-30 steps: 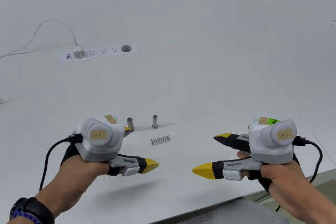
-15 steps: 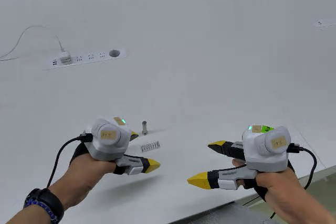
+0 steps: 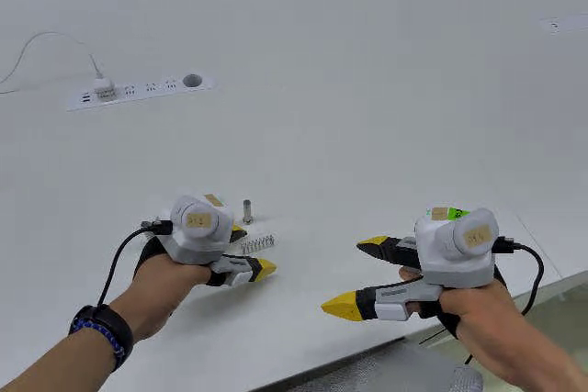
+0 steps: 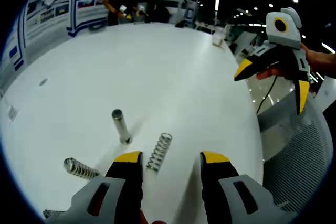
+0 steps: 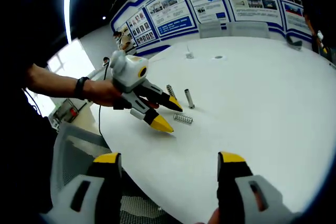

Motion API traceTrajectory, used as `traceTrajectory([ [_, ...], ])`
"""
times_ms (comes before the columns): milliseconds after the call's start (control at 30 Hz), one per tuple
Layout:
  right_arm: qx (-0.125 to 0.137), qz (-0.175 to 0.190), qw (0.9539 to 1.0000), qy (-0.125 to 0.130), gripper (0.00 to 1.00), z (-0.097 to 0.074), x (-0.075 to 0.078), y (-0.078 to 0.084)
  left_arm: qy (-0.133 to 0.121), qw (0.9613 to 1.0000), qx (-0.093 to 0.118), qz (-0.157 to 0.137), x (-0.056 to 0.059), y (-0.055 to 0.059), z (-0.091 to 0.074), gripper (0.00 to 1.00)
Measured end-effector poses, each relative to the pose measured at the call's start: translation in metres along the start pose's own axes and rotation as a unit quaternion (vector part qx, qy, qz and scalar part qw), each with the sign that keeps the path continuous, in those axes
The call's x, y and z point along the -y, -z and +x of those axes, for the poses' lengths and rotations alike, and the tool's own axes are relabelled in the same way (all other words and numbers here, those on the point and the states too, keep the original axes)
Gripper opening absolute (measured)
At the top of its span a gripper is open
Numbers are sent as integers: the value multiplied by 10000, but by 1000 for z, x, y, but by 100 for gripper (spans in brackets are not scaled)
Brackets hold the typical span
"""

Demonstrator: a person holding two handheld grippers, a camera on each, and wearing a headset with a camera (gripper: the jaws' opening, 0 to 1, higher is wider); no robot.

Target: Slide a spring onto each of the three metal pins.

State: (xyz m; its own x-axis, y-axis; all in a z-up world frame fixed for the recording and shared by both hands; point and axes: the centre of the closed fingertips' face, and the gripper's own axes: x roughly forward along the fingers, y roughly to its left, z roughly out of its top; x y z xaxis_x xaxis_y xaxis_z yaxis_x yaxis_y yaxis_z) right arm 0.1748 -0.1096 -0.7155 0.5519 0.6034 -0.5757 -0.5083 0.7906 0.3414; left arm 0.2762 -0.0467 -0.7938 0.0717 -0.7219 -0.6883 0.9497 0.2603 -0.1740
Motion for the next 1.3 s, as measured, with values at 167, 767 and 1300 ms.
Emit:
traceTrajectory([
  [167,-5,8,10000,-2,76,0,1,0,-144,9999,22,80,-6,1,2,33],
  [767,5,19,10000,-30,75,1,-1,0,-412,9989,-41,212,-12,8,5,11],
  [1300,-52,-56,9999,-110,75,5,-9,-1,-556,9982,60,-217,4,35,-29,10],
])
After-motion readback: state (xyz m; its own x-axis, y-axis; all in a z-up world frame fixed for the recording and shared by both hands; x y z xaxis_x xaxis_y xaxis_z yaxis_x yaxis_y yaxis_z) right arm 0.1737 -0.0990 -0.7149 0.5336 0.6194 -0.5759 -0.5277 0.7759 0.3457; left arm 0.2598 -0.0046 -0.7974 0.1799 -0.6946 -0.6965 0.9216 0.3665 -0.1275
